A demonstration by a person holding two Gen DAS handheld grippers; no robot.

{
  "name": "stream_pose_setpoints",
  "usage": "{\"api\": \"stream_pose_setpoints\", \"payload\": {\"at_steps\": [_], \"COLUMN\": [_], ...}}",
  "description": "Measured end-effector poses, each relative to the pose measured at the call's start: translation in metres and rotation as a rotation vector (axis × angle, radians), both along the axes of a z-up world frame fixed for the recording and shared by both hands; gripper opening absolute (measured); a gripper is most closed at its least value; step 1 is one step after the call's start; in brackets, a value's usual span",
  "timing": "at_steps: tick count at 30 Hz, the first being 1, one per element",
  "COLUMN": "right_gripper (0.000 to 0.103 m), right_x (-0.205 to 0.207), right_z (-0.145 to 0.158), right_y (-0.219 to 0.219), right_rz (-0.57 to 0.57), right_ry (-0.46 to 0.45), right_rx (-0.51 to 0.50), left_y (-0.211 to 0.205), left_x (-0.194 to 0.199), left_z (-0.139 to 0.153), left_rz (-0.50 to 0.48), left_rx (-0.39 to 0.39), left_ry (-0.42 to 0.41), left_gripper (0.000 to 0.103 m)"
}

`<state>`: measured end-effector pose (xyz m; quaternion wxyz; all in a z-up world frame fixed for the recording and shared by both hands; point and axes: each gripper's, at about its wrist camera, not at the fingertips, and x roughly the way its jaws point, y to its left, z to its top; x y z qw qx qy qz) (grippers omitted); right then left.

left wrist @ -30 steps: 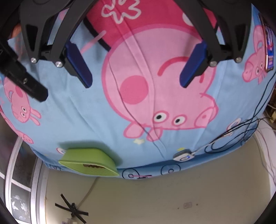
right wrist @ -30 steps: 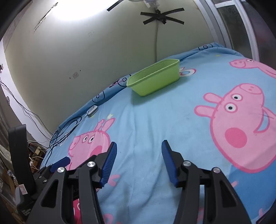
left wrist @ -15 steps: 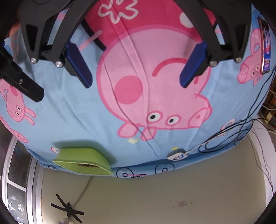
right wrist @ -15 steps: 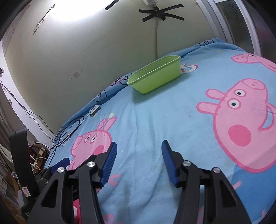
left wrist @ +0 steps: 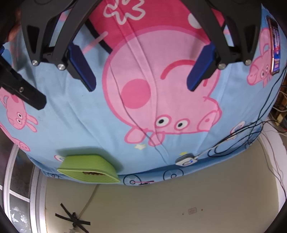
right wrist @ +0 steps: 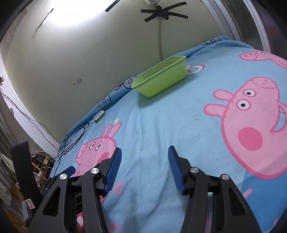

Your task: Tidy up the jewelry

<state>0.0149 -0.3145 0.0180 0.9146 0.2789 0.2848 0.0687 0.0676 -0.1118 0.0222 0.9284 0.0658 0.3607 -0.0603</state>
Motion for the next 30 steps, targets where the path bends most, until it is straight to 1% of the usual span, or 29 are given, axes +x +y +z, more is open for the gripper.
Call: {"api": "stream_pose_setpoints", "payload": {"at_steps": [8,15,30], "right_gripper": [0.034,0.034,0.034], "right_x": [-0.0009,-0.0025,-0.0039], "right_z": [-0.0002,-0.0005,-0.0018], "right_y": [0.0004,0.0012,-0.0004], "right_rz": [-0.002,-0.008,-0.022], "right_ry": [0.001,0.0,0.004], "right_rx": [0.008,0.013,0.036], "left_y": [-0.0004,0.0007,0.0022], "left_x": [-0.0003,0.0005,0.0019], "left_z": [0.0002,-0.0004,-0.0011], "left_rz": [-0.012,0.006,0.001], "left_rx": [-0.002,-0.007,-0.011], "left_ry": [-0.005,0.005,0.006], "left_gripper": [0.097,0.097,0.097]}}
